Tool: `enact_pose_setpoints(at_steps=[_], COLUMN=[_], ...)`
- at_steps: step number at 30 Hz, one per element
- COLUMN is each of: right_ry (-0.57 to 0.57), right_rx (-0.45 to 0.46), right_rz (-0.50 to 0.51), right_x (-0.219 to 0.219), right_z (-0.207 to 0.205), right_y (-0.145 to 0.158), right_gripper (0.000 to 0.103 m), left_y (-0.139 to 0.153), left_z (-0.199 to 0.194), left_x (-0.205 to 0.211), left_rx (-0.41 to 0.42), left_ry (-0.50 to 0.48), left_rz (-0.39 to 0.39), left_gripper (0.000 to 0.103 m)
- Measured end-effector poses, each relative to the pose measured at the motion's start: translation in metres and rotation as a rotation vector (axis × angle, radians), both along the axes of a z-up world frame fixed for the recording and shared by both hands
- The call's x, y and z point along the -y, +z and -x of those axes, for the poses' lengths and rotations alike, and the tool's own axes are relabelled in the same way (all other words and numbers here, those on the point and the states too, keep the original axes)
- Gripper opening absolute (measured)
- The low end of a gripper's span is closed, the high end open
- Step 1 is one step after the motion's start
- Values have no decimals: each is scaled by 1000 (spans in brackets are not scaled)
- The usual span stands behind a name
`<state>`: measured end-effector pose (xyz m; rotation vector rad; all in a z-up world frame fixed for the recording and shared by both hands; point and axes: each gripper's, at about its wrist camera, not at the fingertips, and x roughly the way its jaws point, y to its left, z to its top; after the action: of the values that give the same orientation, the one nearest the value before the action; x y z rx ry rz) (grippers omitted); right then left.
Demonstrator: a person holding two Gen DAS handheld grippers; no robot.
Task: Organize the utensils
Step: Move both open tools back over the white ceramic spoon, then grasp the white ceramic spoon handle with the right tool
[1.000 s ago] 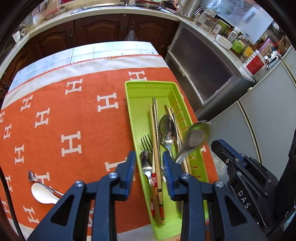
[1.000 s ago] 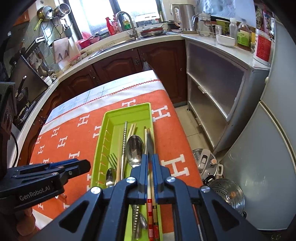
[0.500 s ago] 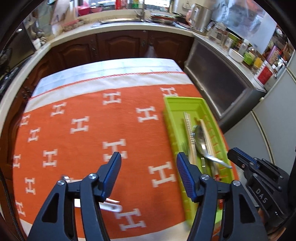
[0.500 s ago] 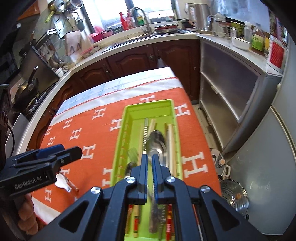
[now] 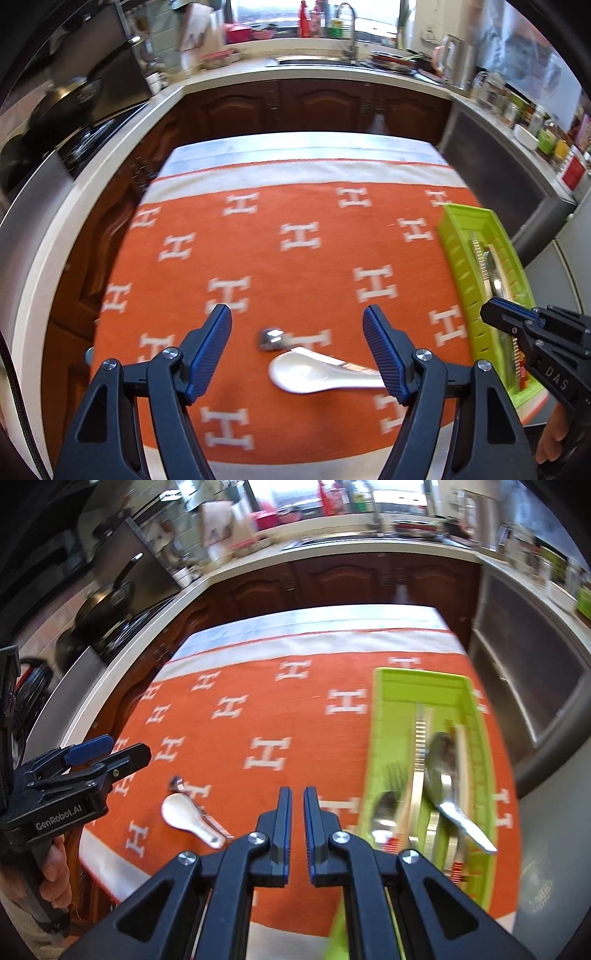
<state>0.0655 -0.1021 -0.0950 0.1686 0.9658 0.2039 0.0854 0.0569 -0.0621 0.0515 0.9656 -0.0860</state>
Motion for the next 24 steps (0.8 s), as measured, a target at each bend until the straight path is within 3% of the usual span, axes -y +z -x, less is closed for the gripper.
enact_pose_setpoints(at_steps=[12,19,24], right_ry=[267,380,440], right_rx=[-66,-108,-185], right_rz=[29,54,28], right_x=[-103,-150,-165], right_z=[-39,-63,-79], right_y=[-25,-49,-70], right_gripper=[10,12,12], left_y=[-47,-75,-80], left_z=[22,33,37], left_x=[-85,-108,-119], left_rx=[-89,-154,-157], left_ry=[157,199,213], left_rz=[26,59,89], left_gripper=[73,73,73])
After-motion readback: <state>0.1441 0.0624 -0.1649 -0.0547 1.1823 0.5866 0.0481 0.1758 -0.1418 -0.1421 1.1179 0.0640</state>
